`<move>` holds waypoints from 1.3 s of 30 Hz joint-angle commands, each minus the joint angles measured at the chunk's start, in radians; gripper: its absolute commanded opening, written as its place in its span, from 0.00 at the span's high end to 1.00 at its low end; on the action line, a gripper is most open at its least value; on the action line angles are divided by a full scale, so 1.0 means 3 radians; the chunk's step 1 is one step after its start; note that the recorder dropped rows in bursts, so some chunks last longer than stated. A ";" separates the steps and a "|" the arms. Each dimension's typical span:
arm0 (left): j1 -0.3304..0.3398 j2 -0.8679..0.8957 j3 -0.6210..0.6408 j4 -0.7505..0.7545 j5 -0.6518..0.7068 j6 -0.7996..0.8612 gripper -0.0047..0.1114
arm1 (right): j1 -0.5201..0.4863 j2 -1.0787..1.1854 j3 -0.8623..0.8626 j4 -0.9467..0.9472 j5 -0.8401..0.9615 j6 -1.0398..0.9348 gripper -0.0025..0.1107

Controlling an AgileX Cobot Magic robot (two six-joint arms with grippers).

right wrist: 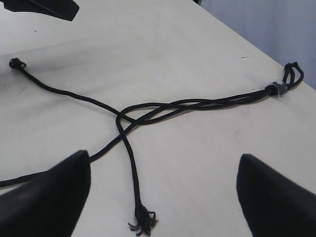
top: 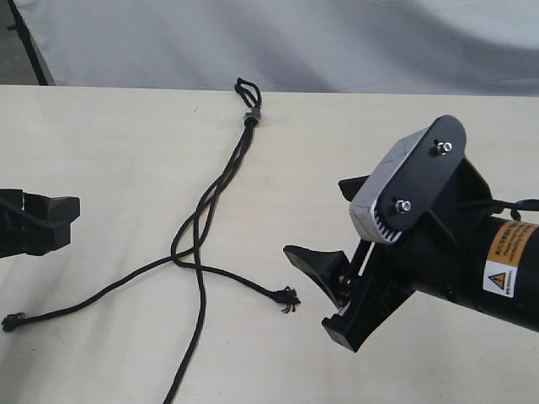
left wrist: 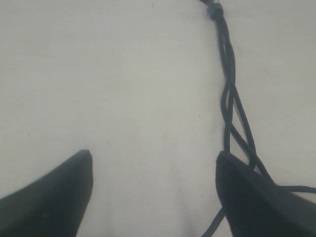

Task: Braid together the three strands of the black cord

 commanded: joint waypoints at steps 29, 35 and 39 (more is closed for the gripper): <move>-0.0457 -0.0019 0.0024 0.0294 0.0048 -0.0393 0.39 | -0.0022 -0.0020 0.0011 0.0000 -0.0025 0.0027 0.31; -0.0563 -0.0019 0.0024 0.0294 0.0439 -0.0652 0.39 | -0.0022 -0.0020 0.0011 0.0000 -0.0025 0.0042 0.31; -0.0949 -0.0019 0.0018 0.0294 0.0439 -0.0699 0.39 | -0.0022 -0.0020 0.0011 0.0000 0.0044 0.0042 0.31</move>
